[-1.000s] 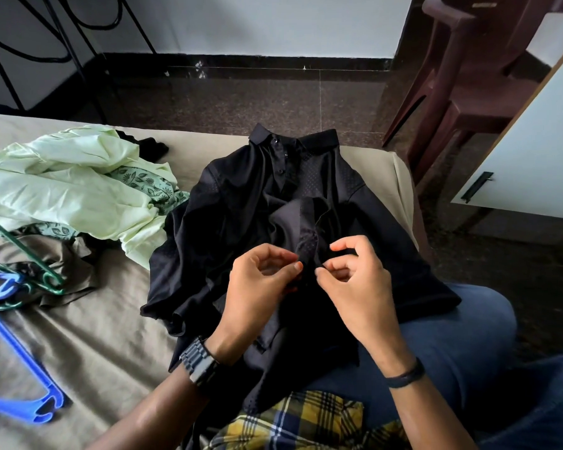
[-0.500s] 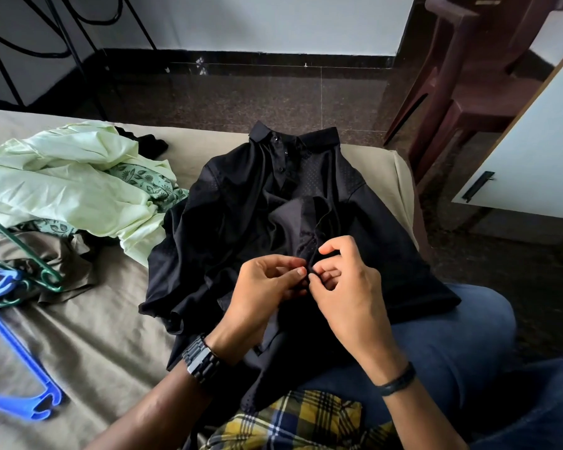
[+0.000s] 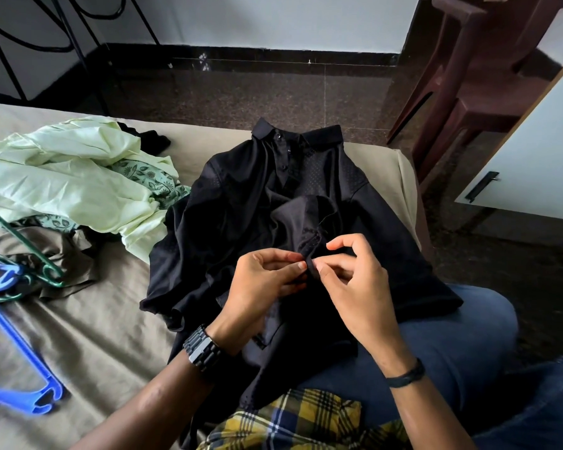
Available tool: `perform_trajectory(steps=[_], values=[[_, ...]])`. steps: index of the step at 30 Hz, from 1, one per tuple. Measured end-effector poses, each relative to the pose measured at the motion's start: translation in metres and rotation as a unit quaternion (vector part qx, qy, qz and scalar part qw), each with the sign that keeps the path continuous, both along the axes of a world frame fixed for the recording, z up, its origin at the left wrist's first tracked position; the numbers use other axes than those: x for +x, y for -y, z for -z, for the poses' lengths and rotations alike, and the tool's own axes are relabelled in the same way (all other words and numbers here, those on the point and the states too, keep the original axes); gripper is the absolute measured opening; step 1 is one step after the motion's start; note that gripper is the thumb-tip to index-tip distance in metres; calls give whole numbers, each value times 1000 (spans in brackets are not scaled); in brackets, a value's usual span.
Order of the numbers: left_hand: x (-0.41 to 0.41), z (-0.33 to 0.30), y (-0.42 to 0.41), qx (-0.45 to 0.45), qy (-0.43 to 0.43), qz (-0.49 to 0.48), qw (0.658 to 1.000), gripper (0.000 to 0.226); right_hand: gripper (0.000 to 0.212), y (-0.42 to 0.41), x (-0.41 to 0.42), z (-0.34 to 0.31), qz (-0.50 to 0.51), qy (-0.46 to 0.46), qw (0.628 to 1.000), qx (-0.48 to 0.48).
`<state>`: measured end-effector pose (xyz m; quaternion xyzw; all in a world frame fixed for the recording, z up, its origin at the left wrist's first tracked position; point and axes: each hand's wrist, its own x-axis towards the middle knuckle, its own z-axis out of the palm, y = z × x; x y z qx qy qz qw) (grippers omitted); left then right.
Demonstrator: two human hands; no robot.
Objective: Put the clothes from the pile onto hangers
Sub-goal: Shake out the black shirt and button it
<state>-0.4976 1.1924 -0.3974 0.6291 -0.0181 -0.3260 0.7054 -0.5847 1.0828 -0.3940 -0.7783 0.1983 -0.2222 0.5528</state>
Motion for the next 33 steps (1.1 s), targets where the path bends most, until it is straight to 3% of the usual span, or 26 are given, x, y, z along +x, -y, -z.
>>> perform_trajectory(steps=[10, 15, 20, 27, 31, 33], values=[[-1, 2, 6, -9, 1, 10, 1000, 9, 51, 5, 5, 11, 2, 3, 998, -63], [3, 2, 6, -4, 32, 31, 999, 23, 46, 3, 5, 16, 11, 23, 998, -65], [8, 5, 5, -2, 70, 30, 997, 22, 45, 2, 5, 14, 13, 28, 999, -45], [10, 13, 5, -33, 61, 42, 997, 22, 31, 0, 8, 6, 48, 16, 990, 131], [11, 12, 6, -97, -79, 27, 992, 19, 28, 5, 11, 5, 42, 48, 892, 448], [12, 14, 6, -100, -103, 16, 990, 18, 25, 5, 10, 7, 40, 41, 903, 425]])
